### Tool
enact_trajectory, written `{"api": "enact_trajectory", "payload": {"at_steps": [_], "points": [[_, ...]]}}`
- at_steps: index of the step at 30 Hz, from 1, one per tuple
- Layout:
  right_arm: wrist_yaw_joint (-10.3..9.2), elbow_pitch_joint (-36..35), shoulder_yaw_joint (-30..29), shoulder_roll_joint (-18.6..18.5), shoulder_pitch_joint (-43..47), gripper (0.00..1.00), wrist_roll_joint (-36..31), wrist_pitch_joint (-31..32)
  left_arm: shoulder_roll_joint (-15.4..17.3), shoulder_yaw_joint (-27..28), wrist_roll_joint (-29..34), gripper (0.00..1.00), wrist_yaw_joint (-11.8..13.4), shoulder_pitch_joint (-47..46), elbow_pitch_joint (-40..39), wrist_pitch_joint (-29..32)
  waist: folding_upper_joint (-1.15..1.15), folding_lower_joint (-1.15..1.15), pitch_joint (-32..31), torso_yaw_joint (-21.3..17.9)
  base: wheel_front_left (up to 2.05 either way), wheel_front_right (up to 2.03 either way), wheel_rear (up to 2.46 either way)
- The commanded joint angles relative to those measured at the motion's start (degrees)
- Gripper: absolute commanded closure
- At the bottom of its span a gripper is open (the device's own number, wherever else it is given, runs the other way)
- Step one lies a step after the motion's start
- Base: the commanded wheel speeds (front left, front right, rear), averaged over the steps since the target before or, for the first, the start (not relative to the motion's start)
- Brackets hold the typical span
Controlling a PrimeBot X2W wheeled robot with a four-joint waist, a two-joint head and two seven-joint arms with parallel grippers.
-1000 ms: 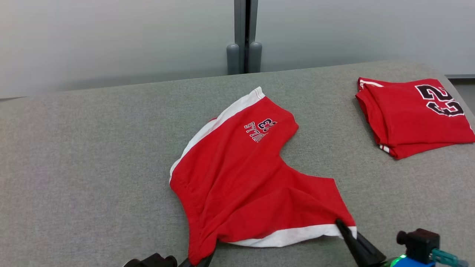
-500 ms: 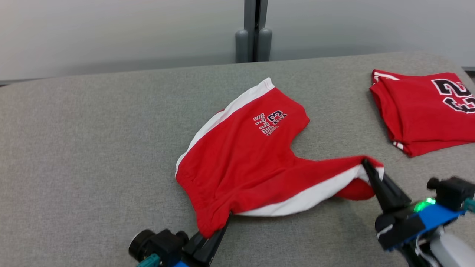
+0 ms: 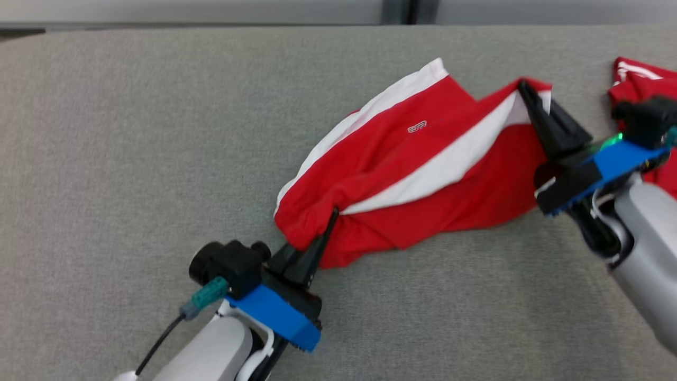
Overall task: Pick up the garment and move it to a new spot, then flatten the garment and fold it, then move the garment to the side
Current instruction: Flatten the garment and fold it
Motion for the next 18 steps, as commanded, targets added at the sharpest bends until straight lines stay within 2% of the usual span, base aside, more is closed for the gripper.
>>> {"api": "enact_trajectory", "payload": {"at_steps": [1,9,17,18], "points": [[0.02,2.9,2.0,-0.2,-4.7,1.0,0.9,-0.2,-0.7,0.9,-0.5,1.0,-0.1,-2.4,0.6,-0.1,-0.01,-0.02,3.3,2.9,0.0,0.0,0.0],[0.01,15.0,8.9,1.3,-18.0,1.0,4.8,-0.1,-4.0,3.4,-1.1,1.0,-0.1,-8.3,2.6,-0.1,-0.01,-0.02,8.2,5.5,0.0,0.0,0.0],[0.01,24.2,13.8,3.6,-24.5,1.0,6.5,-0.1,-5.6,3.3,-0.4,1.0,-0.1,-10.9,4.8,-0.1,-0.01,-0.02,11.0,6.6,0.0,0.0,0.0],[0.01,25.1,14.4,4.0,-25.1,0.51,6.6,-0.1,-5.8,3.2,-0.2,0.57,-0.1,-11.1,5.0,-0.1,-0.01,-0.02,11.1,6.7,0.0,0.0,0.0]]}}
